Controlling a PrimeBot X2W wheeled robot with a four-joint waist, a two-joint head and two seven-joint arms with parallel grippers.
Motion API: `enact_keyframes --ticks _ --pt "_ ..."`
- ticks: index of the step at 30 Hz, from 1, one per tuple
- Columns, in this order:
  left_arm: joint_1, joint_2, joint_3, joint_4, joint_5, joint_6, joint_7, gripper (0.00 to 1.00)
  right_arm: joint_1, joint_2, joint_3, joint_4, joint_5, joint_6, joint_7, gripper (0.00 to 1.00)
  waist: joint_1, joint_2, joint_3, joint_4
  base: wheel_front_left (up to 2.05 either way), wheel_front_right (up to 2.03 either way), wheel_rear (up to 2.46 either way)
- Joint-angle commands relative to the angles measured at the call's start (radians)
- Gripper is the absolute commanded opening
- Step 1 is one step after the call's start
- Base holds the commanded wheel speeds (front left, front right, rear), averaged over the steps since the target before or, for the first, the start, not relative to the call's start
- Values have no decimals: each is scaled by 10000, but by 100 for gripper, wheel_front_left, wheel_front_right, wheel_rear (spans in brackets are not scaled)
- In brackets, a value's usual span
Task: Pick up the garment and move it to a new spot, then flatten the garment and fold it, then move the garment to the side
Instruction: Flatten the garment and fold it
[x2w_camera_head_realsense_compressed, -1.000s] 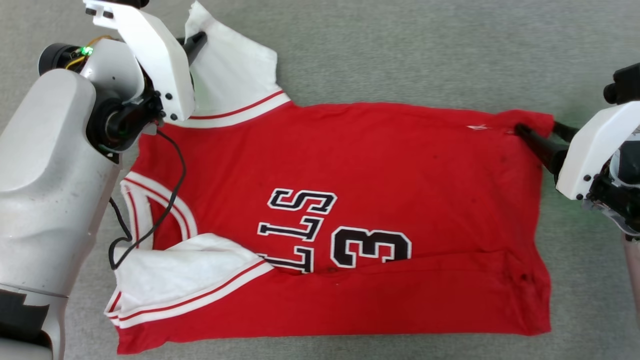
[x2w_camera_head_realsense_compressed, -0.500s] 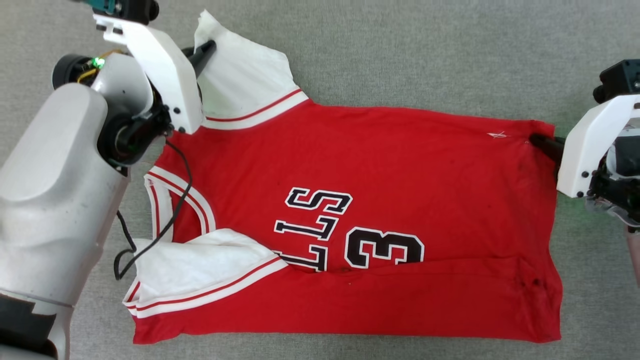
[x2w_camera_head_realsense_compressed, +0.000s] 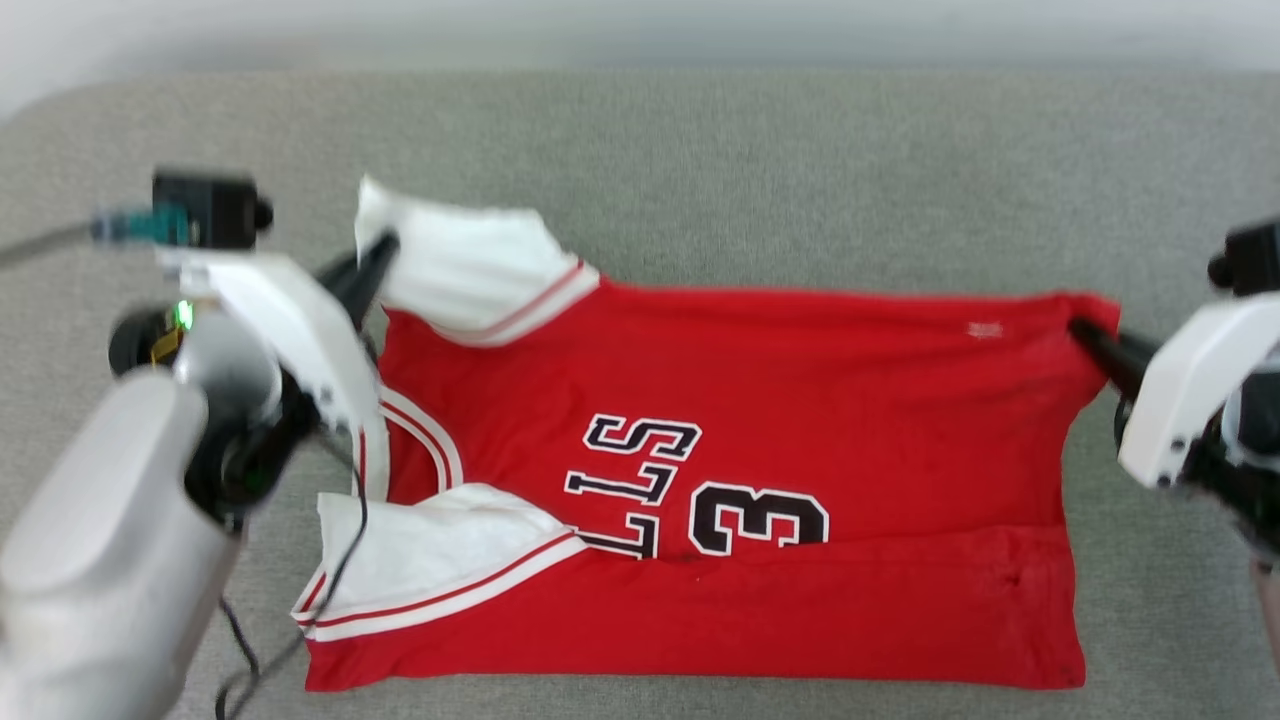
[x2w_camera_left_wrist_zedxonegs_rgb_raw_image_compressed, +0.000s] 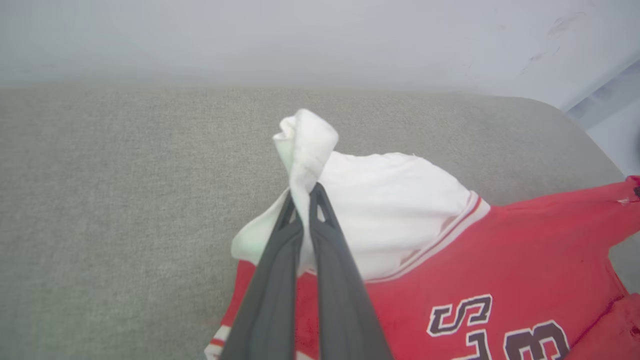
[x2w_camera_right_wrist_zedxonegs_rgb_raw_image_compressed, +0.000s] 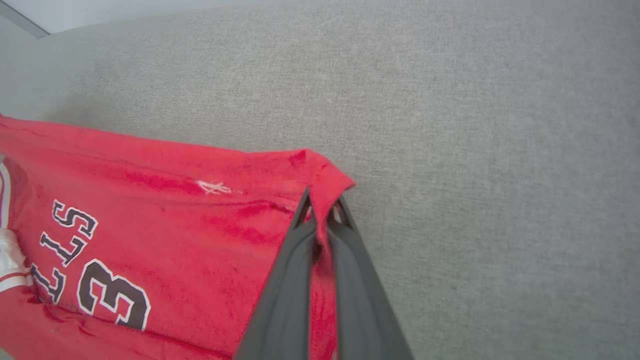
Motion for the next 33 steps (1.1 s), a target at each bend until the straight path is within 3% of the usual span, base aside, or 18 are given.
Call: enact_keyframes --ticks 1,6,13,14,15,16,17,26,33 --pt "687 135 135 -284 -103 209 -241 0 537 85 -94 -220 70 -4 -138 0 0 -1 -403 56 0 0 0" --pt "2702 326 448 -1116 -629 751 -689 0 2025 381 -217 -642 299 -4 -458 0 0 -1 -833 73 0 0 0" --pt "5034 125 538 -1371 -1356 1403 -950 0 3660 898 -191 -601 451 -4 -1250 0 0 -1 -1162 -86 0 0 0" --pt "5223 92 512 -1352 -1368 1477 -966 0 3820 916 -185 -573 419 -4 -1415 15 0 -1 -1189 -92 0 0 0" --pt "5409 76 483 -1267 -1373 1544 -992 0 3979 1019 -215 -479 477 -4 -1549 37 0 -1 -1236 -106 0 0 0" --pt "5585 21 450 -1206 -1412 1568 -1008 22 4171 1105 -212 -329 477 -4 -1623 89 0 -1 -1298 -132 0 0 0" --pt "5742 -84 392 -1126 -1359 1594 -1133 100 4435 1204 -171 -143 474 -4 -1796 100 0 -1 -1389 -162 0 0 0" --pt "5690 -179 348 -1178 -224 2028 -2769 100 4881 944 -318 -515 551 -4 -2542 100 0 -1 -1959 -355 0 0 0" --pt "5381 -455 643 -1977 482 2156 -4489 100 4603 623 -1497 -1332 366 -2 -1784 100 0 -1 -2298 -252 0 0 0"
